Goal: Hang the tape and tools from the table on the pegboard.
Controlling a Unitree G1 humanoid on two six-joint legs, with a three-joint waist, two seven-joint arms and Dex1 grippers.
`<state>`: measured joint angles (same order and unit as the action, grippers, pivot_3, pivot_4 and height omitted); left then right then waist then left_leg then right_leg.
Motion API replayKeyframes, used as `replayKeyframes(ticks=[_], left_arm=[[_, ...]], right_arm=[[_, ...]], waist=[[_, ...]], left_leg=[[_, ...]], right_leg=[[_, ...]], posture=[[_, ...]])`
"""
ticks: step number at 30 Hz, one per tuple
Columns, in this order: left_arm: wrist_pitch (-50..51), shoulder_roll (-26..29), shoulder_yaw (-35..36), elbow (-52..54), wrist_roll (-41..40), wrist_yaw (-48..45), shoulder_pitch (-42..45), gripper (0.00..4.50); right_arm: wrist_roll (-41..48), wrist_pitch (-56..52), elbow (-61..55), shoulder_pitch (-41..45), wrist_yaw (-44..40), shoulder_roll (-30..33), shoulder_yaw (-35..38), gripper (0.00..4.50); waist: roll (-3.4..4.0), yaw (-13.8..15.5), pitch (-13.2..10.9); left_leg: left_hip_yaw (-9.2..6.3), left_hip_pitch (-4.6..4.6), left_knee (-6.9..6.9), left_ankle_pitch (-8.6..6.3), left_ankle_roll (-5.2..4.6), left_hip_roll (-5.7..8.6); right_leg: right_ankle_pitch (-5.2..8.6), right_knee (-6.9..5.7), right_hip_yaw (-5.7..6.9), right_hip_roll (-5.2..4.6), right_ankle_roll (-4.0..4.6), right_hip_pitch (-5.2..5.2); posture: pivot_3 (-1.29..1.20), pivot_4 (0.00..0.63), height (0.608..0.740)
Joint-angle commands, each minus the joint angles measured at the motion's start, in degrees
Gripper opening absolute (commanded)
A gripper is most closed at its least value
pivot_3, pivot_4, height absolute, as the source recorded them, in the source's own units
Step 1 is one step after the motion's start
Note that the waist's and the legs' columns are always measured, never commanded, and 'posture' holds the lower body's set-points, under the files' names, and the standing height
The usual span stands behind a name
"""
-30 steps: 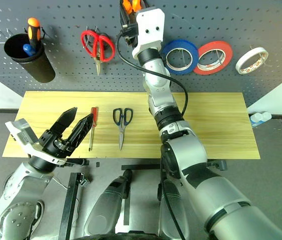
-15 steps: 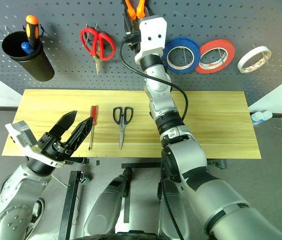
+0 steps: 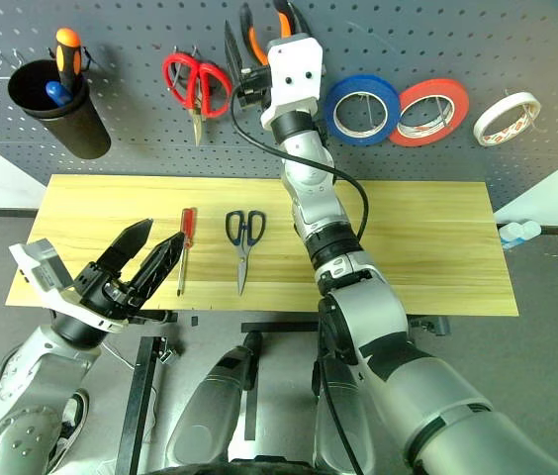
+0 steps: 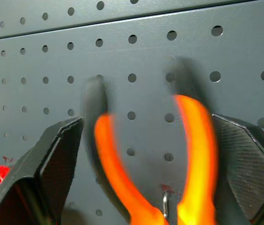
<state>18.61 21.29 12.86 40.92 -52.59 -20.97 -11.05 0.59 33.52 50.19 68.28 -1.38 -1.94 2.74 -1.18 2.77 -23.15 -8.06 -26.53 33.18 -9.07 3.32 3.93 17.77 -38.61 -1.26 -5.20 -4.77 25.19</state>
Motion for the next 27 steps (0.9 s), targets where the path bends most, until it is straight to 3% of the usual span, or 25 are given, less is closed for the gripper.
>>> replayKeyframes(ticks=[1, 19, 22, 27], left_arm=[[-0.8, -0.1, 0.5, 0.8, 0.0, -0.6, -0.1, 4.42], [-2.1, -2.4, -2.2, -3.9, 2.2, -5.3, 3.0, 4.42], [-2.5, -3.0, -2.5, -5.2, 2.8, -6.1, 4.3, 4.42], [-3.2, -3.9, -3.0, -7.5, 4.0, -7.2, 6.9, 4.42]], right_arm=[[1.9, -4.8, 3.4, -0.6, 2.3, 1.4, 3.0, 4.49], [1.7, -8.4, -4.6, -4.6, 1.1, 2.5, 2.2, 4.49], [1.6, -9.3, -6.4, -5.5, 1.0, 2.7, 2.1, 4.49], [1.5, -10.9, -9.8, -7.0, 0.9, 3.3, 1.7, 4.49]], waist=[[0.00, 0.0, 0.0], [-0.09, 0.6, 0.1], [-0.17, 0.9, 0.1], [-0.27, 0.9, 0.2]], left_leg=[[0.00, 0.00, -0.22, 0.00, 0.00, 0.00], [-0.01, 0.01, -0.22, 0.57, 0.01, 0.02], [0.00, -0.01, -0.22, 0.65, 0.07, 0.05], [-0.01, -0.02, -0.22, 0.67, 0.10, 0.04]], right_leg=[[0.00, 0.21, 0.01, 0.01, 0.01, 0.01], [-0.08, 0.33, 0.05, 0.03, 0.07, 0.00], [-0.85, 0.52, 0.05, 0.02, 0.02, 0.00], [-0.88, 0.53, 0.10, 0.02, 0.00, 0.01]], posture=[[0.24, 0.453, 0.738], [0.17, 0.399, 0.738], [0.16, 0.389, 0.738], [0.14, 0.370, 0.738]])
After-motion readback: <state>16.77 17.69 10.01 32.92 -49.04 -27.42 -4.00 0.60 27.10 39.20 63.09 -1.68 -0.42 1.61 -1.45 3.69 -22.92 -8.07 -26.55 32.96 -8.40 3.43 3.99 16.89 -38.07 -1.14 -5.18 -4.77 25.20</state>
